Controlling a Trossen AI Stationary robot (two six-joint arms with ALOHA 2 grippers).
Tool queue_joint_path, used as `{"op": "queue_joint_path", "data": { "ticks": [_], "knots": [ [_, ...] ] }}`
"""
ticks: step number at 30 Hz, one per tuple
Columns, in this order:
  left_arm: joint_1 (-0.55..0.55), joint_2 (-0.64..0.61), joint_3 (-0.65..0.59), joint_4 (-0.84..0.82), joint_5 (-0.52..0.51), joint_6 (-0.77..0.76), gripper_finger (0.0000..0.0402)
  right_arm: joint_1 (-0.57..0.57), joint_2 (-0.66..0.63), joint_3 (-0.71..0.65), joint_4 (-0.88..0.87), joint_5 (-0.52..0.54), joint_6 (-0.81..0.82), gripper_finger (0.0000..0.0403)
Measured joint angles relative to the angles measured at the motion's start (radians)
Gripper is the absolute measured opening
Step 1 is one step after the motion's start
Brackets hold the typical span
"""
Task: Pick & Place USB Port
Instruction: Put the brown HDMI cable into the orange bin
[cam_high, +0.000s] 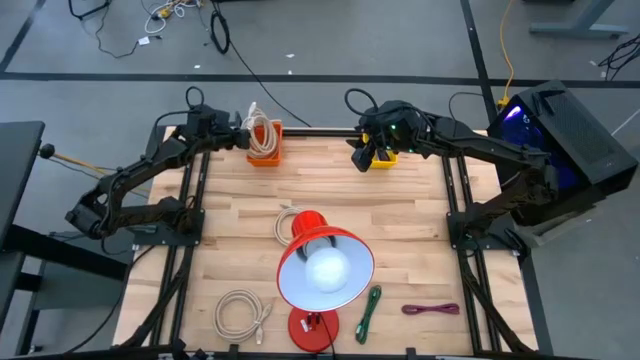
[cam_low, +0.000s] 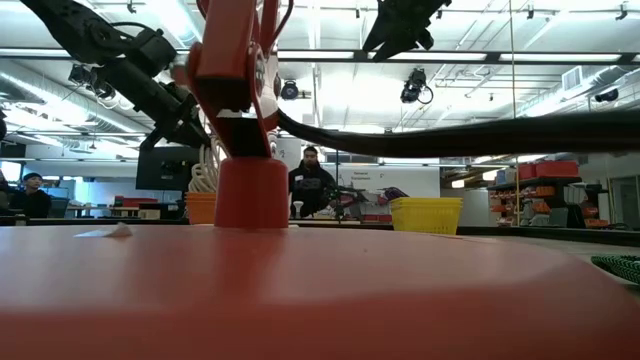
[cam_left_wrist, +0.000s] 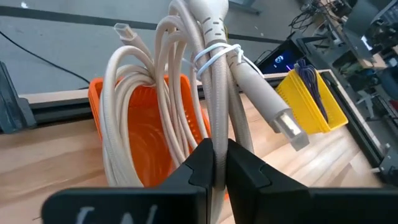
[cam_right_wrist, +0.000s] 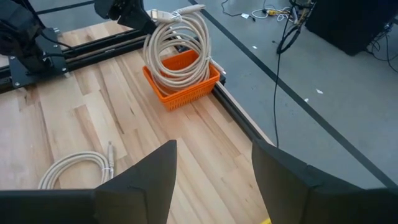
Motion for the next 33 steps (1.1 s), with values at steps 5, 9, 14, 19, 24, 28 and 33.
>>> {"op": "queue_joint_path", "data": {
  "ticks": [5, 9, 14, 19, 24, 28, 33],
  "knots": [
    [0.001, 0.0, 0.0, -0.003, -0.005, -0.02, 0.0037, 0.0, 0.0, 0.0, 0.0, -0.001, 0.0, 0.0208],
    [0.002, 0.0, -0.001, -0.03, -0.048, -0.037, 0.0053, 0.0, 0.0, 0.0, 0.0, -0.003, 0.003, 0.0208],
    [0.002, 0.0, -0.001, -0.055, -0.064, -0.033, 0.0088, 0.0, 0.0, 0.0, 0.0, -0.003, 0.003, 0.0208],
    [0.002, 0.0, -0.001, -0.051, -0.058, -0.044, 0.0132, 0.0, 0.0, 0.0, 0.0, -0.003, 0.003, 0.0208],
    [0.002, 0.0, -0.001, -0.051, -0.056, -0.047, 0.0166, 0.0, 0.0, 0.0, 0.0, -0.003, 0.003, 0.0208],
    [0.002, -0.012, -0.001, -0.05, -0.06, -0.045, 0.0171, 0.001, -0.001, 0.0, -0.001, -0.003, 0.002, 0.0208],
    [0.01, -0.048, -0.001, -0.058, -0.099, -0.046, 0.016, 0.001, -0.001, 0.0, -0.001, -0.017, 0.002, 0.0208]
  ]
}}
